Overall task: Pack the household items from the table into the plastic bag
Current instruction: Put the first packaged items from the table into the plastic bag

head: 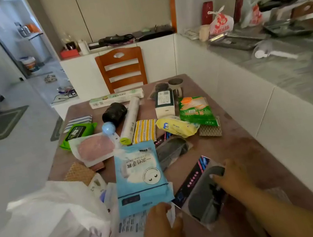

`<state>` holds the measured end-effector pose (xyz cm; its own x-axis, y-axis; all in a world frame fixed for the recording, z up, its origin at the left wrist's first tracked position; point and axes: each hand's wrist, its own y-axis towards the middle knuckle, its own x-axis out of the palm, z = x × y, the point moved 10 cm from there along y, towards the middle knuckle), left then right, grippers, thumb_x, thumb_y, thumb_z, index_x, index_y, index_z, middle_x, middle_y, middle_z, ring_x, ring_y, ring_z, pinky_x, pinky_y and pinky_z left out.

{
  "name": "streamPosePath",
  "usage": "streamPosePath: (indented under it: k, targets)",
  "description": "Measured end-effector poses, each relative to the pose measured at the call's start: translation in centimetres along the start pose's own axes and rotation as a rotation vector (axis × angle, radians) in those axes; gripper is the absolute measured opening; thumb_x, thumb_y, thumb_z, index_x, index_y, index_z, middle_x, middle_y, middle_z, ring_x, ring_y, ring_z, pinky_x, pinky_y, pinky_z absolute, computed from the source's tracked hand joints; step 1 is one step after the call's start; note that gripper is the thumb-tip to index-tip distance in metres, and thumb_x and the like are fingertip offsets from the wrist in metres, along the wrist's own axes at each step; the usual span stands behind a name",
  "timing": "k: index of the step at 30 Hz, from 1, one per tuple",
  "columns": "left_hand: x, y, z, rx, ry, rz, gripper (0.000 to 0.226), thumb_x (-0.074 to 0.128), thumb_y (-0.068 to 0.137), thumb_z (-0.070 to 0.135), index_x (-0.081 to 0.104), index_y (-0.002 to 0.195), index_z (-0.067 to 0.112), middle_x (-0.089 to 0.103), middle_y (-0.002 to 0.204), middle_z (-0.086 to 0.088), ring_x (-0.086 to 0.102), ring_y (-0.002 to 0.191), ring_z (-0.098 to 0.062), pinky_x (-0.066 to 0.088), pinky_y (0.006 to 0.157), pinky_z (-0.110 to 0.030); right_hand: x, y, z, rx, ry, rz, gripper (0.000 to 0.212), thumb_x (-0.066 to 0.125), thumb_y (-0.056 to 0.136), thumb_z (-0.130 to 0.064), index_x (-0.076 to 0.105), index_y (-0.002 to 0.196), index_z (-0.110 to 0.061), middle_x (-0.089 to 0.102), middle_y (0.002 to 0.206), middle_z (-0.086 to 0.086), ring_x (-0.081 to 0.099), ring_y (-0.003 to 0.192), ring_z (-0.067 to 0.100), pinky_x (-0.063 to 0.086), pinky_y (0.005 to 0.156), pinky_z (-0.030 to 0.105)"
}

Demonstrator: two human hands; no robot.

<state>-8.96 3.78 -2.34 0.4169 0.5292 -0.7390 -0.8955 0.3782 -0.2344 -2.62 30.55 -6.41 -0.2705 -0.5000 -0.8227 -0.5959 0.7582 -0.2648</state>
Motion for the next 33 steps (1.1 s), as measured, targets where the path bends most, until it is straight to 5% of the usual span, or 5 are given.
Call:
streamPosePath:
  k: [4,14,19,25,33]
  targets:
    - [-1.0,-0.1,-1.0,-0.041,-0.063,0.026,0.032,0.061,0.086,0.042,0.046,0.114,0.034,0.049,0.116,0.010,0.048,0.108,-0.006,0.041,0.098,-0.023,2.0,0.5,-0.6,0.035,-0.273,-0.147,0.101,0.067,0.067,-0.068,0.030,0.145,-0.014,0.035,0.149,0.013,0.034,0.135,0.032,0.030,0.111,0.042]
    - [-5.8,-0.9,-5.3,-0.120,-0.231,0.164,0.027,0.058,0.087,0.042,0.047,0.111,0.034,0.054,0.108,0.015,0.057,0.105,-0.010,0.052,0.088,-0.031,-3.1,-1.1,-14.7,-0.405,-0.023,-0.393,0.018,0.085,0.066,-0.014,0.073,0.074,-0.025,0.071,0.080,0.003,0.066,0.081,0.021,0.051,0.073,0.031]
    - [-5.0,1.1,-4.7,-0.176,-0.272,0.027,0.047,0.058,0.087,0.047,0.040,0.129,0.037,0.047,0.116,0.023,0.053,0.111,-0.009,0.045,0.084,-0.024,2.4,0.5,-22.1,-0.526,-0.043,-0.223,0.069,0.088,0.059,-0.034,0.061,0.118,-0.010,0.061,0.117,0.009,0.056,0.110,0.027,0.048,0.091,0.036]
    - [-1.5,3.9,-7.3,-0.242,-0.252,-0.026,0.062,0.062,0.071,0.053,0.044,0.128,0.037,0.053,0.128,0.006,0.054,0.115,-0.015,0.049,0.098,-0.041,11.4,0.0,-16.9,-0.055,0.231,-0.418,0.072,0.080,0.070,-0.044,0.056,0.119,0.003,0.061,0.123,0.019,0.061,0.107,0.031,0.051,0.085,0.035]
    - [-2.5,1.3,-9.7,-0.498,-0.392,0.201,0.049,0.064,0.070,0.038,0.053,0.117,0.029,0.058,0.121,0.000,0.057,0.111,-0.021,0.051,0.094,-0.043,10.1,1.1,-18.2,-0.079,0.208,-0.585,0.066,0.081,0.073,-0.027,0.055,0.126,0.003,0.059,0.127,0.014,0.057,0.115,0.034,0.047,0.096,0.038]
